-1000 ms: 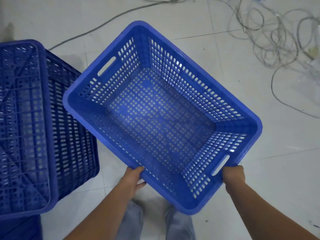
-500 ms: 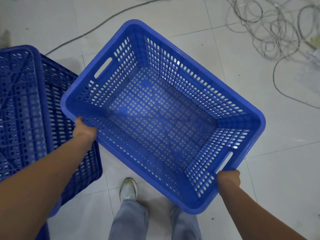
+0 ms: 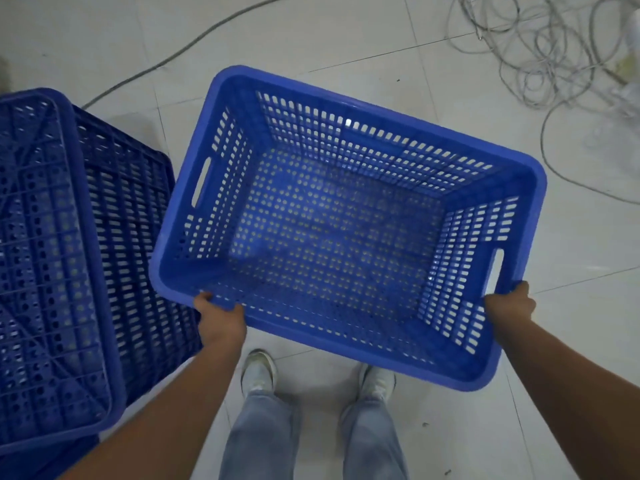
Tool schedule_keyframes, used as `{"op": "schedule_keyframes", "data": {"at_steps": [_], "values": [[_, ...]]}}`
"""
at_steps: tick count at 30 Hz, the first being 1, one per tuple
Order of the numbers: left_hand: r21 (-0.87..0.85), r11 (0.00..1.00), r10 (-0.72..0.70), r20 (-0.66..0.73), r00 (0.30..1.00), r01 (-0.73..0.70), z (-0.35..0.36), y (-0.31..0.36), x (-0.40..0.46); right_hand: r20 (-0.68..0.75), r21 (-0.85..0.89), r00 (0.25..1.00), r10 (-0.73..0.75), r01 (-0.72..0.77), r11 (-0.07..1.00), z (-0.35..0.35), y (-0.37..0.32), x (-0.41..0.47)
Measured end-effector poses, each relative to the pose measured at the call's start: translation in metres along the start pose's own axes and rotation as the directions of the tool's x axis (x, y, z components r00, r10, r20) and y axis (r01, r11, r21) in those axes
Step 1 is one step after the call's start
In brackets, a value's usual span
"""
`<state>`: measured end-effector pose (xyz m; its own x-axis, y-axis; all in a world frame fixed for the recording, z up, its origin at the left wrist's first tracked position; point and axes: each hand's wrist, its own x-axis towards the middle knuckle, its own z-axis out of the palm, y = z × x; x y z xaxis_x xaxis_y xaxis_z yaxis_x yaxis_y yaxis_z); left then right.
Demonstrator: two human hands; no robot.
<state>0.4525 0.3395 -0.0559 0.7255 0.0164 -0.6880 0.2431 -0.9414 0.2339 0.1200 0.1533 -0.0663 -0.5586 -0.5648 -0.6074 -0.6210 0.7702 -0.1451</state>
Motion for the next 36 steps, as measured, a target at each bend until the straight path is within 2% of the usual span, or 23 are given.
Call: {"op": "schedule_keyframes", "data": {"at_steps": [9, 11, 13, 14, 16, 18, 19, 20, 21, 22, 23, 25, 26, 27, 29, 36], "values": [[0.014, 0.983, -0.183, 0.147, 0.972, 0.183, 0.021, -0.057, -0.032, 0.014, 0.141, 0.994, -0.105, 0.102, 0.985, -0.007, -0.015, 0.029], [0.074, 0.984, -0.174, 0.186, 0.967, 0.163, 0.013, -0.057, -0.031, 0.026, 0.167, 0.992, -0.122, 0.116, 0.979, -0.006, -0.008, 0.035], [0.294, 0.956, -0.040, 0.197, 0.980, -0.021, 0.000, -0.044, -0.029, 0.042, 0.179, 0.990, -0.133, 0.124, 0.976, -0.006, -0.005, 0.038], [0.399, 0.908, 0.065, 0.170, 0.983, -0.128, -0.006, -0.036, -0.024, 0.045, 0.181, 0.990, -0.132, 0.122, 0.976, -0.008, -0.006, 0.035], [0.498, 0.820, 0.278, 0.083, 0.957, -0.282, -0.018, -0.008, -0.017, 0.056, 0.181, 0.991, -0.125, 0.114, 0.977, -0.011, -0.011, 0.028], [0.485, 0.759, 0.507, -0.020, 0.862, -0.435, -0.029, 0.021, -0.005, 0.058, 0.172, 0.992, -0.114, 0.102, 0.980, -0.013, -0.014, 0.023], [0.496, 0.695, 0.623, -0.054, 0.780, -0.521, -0.035, 0.031, 0.004, 0.059, 0.167, 0.993, -0.104, 0.093, 0.982, -0.014, -0.016, 0.022], [0.545, 0.630, 0.693, -0.073, 0.717, -0.553, -0.040, 0.040, 0.013, 0.060, 0.168, 0.994, -0.092, 0.081, 0.982, -0.015, -0.017, 0.022], [0.595, 0.594, 0.718, -0.087, 0.691, -0.543, -0.047, 0.047, 0.027, 0.057, 0.172, 0.995, -0.081, 0.070, 0.983, -0.015, -0.018, 0.023], [0.604, 0.614, 0.687, -0.091, 0.721, -0.509, -0.053, 0.054, 0.041, 0.049, 0.171, 0.996, -0.068, 0.059, 0.984, -0.016, -0.019, 0.025], [0.569, 0.676, 0.612, -0.079, 0.787, -0.469, -0.059, 0.062, 0.054, 0.039, 0.161, 0.998, -0.057, 0.050, 0.986, -0.016, -0.019, 0.028], [0.367, 0.872, 0.364, -0.039, 0.931, -0.325, -0.066, 0.076, 0.069, 0.016, 0.134, 0.999, -0.043, 0.040, 0.990, -0.017, -0.021, 0.030], [0.234, 0.944, 0.232, 0.023, 0.973, -0.230, -0.066, 0.082, 0.075, 0.007, 0.117, 0.999, -0.035, 0.034, 0.993, -0.017, -0.021, 0.031], [0.123, 0.980, 0.149, 0.086, 0.985, -0.159, -0.064, 0.086, 0.078, 0.002, 0.093, 1.000, -0.026, 0.026, 0.995, -0.018, -0.022, 0.032], [0.025, 0.993, 0.110, 0.156, 0.982, -0.115, -0.060, 0.087, 0.082, 0.002, 0.055, 1.000, -0.004, 0.004, 0.998, -0.018, -0.023, 0.032], [-0.109, 0.993, 0.062, 0.117, 0.991, -0.049, -0.049, 0.074, 0.091, -0.002, 0.055, 1.000, 0.015, -0.015, 0.998, -0.021, -0.027, 0.042]]}}
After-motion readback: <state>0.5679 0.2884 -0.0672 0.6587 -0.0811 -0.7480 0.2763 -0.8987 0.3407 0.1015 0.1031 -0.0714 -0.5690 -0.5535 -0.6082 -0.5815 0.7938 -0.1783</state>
